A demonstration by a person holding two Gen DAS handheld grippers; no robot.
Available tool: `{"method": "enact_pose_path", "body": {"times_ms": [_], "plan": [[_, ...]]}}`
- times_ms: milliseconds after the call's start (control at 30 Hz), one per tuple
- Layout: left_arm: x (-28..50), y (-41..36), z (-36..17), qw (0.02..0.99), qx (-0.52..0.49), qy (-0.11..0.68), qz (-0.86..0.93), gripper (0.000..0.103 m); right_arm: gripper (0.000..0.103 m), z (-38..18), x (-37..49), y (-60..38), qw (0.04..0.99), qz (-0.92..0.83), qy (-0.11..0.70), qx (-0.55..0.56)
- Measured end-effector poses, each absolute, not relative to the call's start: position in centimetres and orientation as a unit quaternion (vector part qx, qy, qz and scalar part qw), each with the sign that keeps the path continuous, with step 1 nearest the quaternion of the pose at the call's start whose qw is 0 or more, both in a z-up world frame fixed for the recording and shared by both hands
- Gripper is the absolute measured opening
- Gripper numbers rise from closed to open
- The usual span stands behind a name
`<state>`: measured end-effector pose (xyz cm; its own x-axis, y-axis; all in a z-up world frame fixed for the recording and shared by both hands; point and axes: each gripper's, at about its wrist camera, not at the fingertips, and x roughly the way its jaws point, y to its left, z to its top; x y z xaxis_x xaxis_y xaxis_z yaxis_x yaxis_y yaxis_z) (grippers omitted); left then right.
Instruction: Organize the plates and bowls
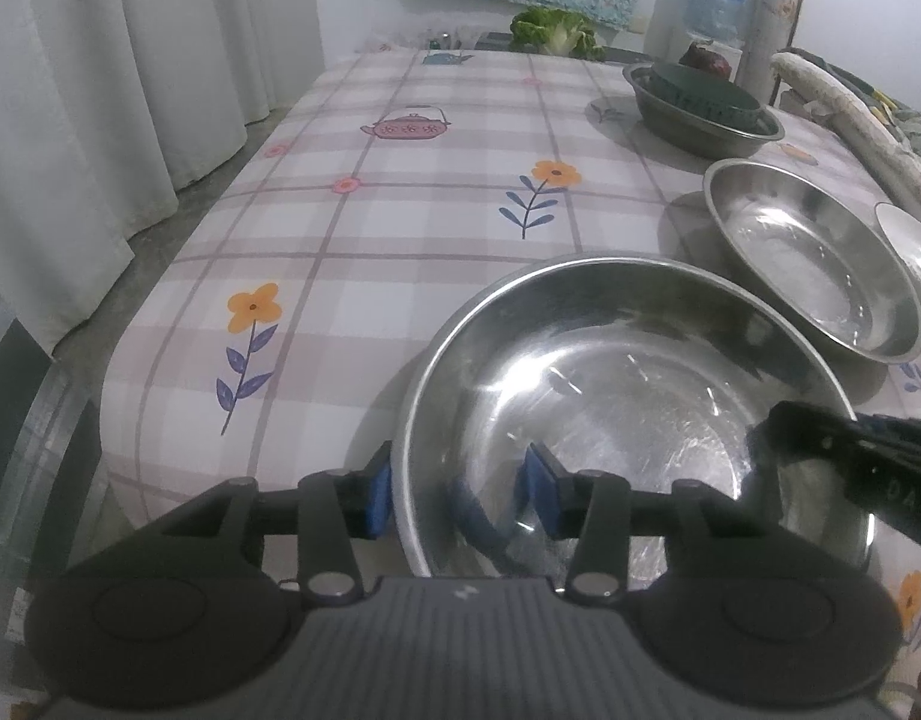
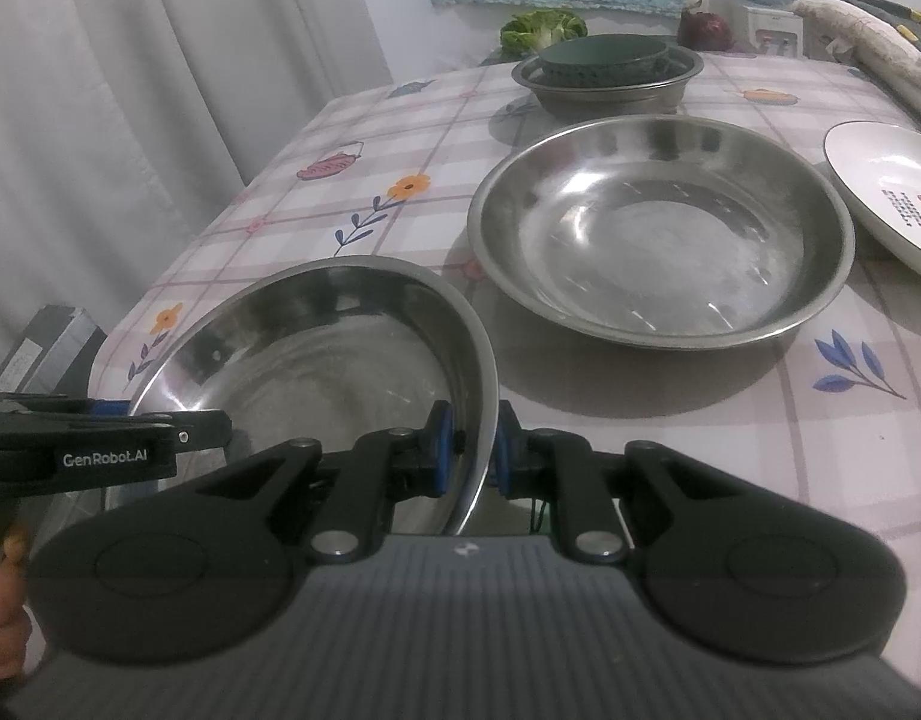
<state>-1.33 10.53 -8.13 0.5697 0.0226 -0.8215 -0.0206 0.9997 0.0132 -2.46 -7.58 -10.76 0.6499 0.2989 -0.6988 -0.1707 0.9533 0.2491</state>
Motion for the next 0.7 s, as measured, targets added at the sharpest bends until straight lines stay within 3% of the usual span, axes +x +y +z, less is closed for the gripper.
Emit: {"method": "enact_pose_path", "body": {"times_ms": [700], "plan": [[-1.18,11.01,-7.35,0.89,0.002,0.455,0.015,0.046,0.016,-10.51,-1.9,-6.61,0.904,0.133,0.402,0.066]]}}
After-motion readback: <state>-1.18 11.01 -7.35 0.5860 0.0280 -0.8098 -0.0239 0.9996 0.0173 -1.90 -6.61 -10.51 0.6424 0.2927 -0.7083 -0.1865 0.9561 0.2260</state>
